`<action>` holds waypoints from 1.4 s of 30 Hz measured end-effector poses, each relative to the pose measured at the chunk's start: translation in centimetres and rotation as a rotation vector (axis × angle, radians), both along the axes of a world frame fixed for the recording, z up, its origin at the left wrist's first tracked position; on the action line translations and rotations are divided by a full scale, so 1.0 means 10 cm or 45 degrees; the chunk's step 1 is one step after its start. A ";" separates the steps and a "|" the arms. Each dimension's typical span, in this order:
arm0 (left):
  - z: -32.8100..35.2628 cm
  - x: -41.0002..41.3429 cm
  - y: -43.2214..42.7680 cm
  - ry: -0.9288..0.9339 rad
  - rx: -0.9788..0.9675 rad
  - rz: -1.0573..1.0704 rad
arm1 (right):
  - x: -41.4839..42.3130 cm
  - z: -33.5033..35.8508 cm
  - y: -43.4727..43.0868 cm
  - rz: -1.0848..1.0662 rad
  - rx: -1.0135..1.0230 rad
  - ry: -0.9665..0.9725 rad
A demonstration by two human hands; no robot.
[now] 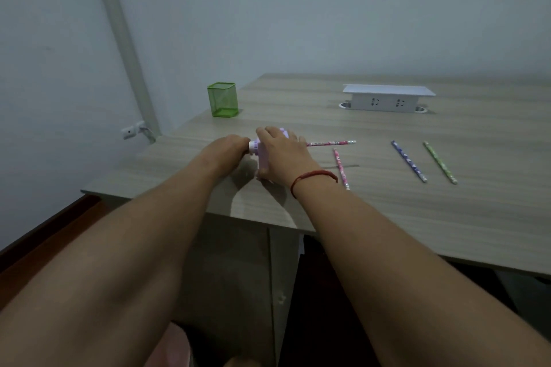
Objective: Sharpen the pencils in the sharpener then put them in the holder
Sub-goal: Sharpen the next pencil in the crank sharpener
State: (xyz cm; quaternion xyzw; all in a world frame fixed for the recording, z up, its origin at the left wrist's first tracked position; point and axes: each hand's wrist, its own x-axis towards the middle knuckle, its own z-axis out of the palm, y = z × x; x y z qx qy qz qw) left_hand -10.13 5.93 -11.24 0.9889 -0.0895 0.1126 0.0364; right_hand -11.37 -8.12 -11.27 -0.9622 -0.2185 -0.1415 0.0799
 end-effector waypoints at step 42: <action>-0.13 -0.14 -0.01 0.085 0.011 0.006 | 0.03 -0.03 0.04 -0.029 0.037 -0.045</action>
